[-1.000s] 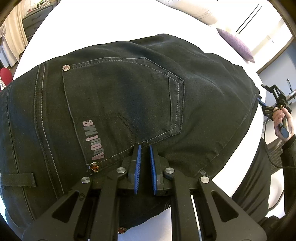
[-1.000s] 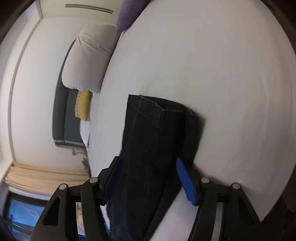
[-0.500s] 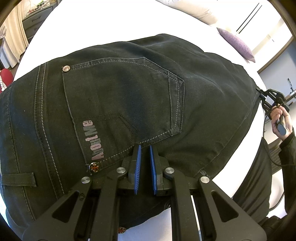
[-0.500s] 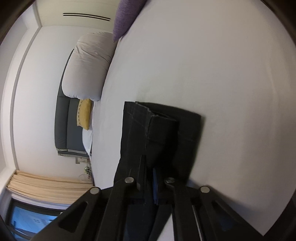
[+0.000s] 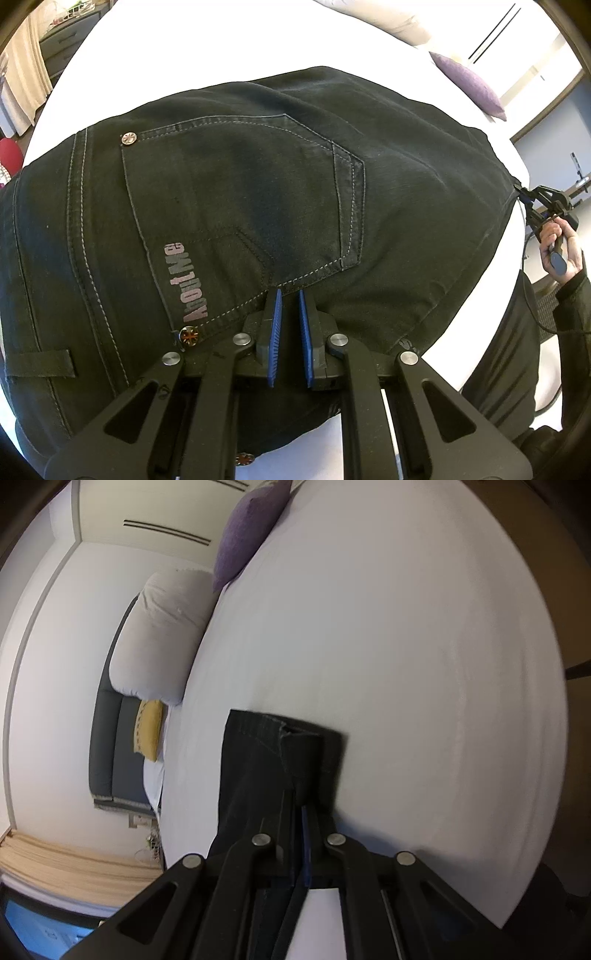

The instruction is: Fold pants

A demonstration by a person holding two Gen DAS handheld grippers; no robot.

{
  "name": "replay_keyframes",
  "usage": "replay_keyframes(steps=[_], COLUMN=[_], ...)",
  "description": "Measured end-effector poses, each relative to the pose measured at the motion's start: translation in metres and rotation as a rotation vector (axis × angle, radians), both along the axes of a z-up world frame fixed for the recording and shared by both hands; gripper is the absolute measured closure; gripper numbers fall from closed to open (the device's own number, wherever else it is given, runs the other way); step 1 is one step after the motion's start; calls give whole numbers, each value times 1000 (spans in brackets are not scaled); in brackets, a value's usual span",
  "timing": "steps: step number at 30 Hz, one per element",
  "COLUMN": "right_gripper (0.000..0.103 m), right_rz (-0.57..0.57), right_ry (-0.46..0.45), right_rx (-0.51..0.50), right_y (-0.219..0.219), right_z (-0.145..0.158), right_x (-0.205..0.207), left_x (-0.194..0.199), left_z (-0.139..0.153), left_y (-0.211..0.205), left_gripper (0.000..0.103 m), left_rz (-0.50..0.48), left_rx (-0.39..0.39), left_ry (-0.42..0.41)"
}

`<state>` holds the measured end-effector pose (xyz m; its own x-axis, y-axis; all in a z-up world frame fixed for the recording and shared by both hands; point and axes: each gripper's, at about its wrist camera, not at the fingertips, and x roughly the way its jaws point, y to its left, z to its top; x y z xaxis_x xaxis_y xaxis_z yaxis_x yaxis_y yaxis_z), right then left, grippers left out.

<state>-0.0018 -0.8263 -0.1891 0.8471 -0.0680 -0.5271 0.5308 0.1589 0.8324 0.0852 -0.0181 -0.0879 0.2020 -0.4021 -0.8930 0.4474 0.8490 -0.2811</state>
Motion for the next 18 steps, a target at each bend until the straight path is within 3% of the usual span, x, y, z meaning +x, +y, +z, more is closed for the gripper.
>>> replay_keyframes(steps=[7,13,14,15,16,18], right_gripper=[100,101,95,80,53,19], right_rz=[-13,-21,-36,-61,-95,-129], right_ry=[27,8,-14,0,43,41], right_rx=[-21,22,30,8,-30,-71], right_y=[-4,-13,-13,-11,-9,3], right_z=[2,-10,-8,-3,6,25], right_x=[-7,-10,-16,-22,-30,-42], left_x=[7,10,10,10,9,7], left_z=[1,-2,-2,-2,-3,-2], left_y=[1,6,7,10,12,13], left_gripper=[93,93,93,93,93,93], left_rz=[-17,-17,-16,-12,-8,-12], left_rx=[-6,-27,-32,-38,-41,-38], left_ry=[8,9,11,12,12,3])
